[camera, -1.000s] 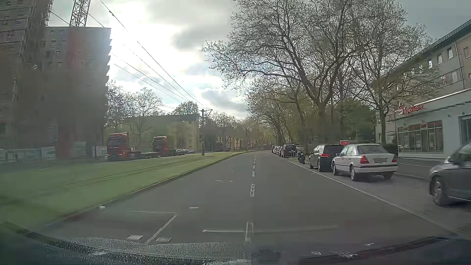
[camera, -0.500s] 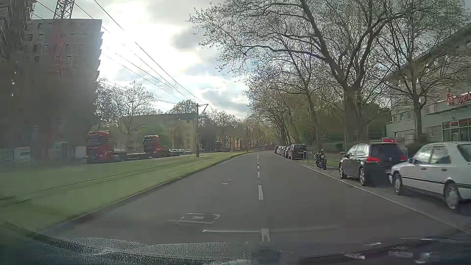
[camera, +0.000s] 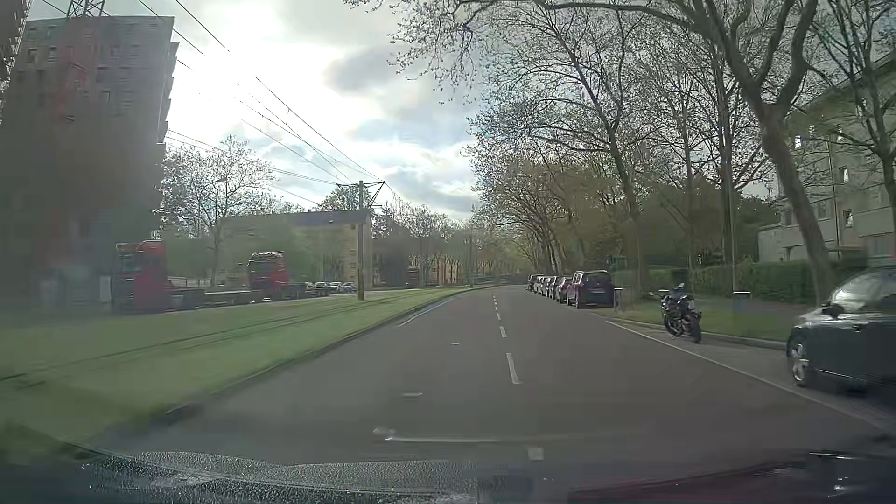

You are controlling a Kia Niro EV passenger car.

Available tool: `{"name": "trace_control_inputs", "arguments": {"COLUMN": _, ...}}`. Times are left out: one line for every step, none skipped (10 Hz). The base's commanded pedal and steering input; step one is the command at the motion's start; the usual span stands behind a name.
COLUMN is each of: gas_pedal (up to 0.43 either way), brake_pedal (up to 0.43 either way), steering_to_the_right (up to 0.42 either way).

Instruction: Follow the waypoints while adhering to traffic rules and regulations

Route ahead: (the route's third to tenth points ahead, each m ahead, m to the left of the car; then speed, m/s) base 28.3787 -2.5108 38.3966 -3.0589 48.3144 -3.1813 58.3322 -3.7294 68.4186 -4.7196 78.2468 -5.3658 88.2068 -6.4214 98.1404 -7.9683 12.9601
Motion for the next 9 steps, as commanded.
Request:
{"name": "trace_control_inputs", "arguments": {"gas_pedal": 0.110, "brake_pedal": 0.000, "steering_to_the_right": 0.002}}
{"name": "trace_control_inputs", "arguments": {"gas_pedal": 0.110, "brake_pedal": 0.000, "steering_to_the_right": 0.003}}
{"name": "trace_control_inputs", "arguments": {"gas_pedal": 0.110, "brake_pedal": 0.000, "steering_to_the_right": 0.003}}
{"name": "trace_control_inputs", "arguments": {"gas_pedal": 0.110, "brake_pedal": 0.000, "steering_to_the_right": 0.004}}
{"name": "trace_control_inputs", "arguments": {"gas_pedal": 0.110, "brake_pedal": 0.000, "steering_to_the_right": 0.004}}
{"name": "trace_control_inputs", "arguments": {"gas_pedal": 0.110, "brake_pedal": 0.000, "steering_to_the_right": 0.005}}
{"name": "trace_control_inputs", "arguments": {"gas_pedal": 0.110, "brake_pedal": 0.000, "steering_to_the_right": 0.005}}
{"name": "trace_control_inputs", "arguments": {"gas_pedal": 0.110, "brake_pedal": 0.000, "steering_to_the_right": 0.005}}
{"name": "trace_control_inputs", "arguments": {"gas_pedal": 0.110, "brake_pedal": 0.000, "steering_to_the_right": 0.005}}
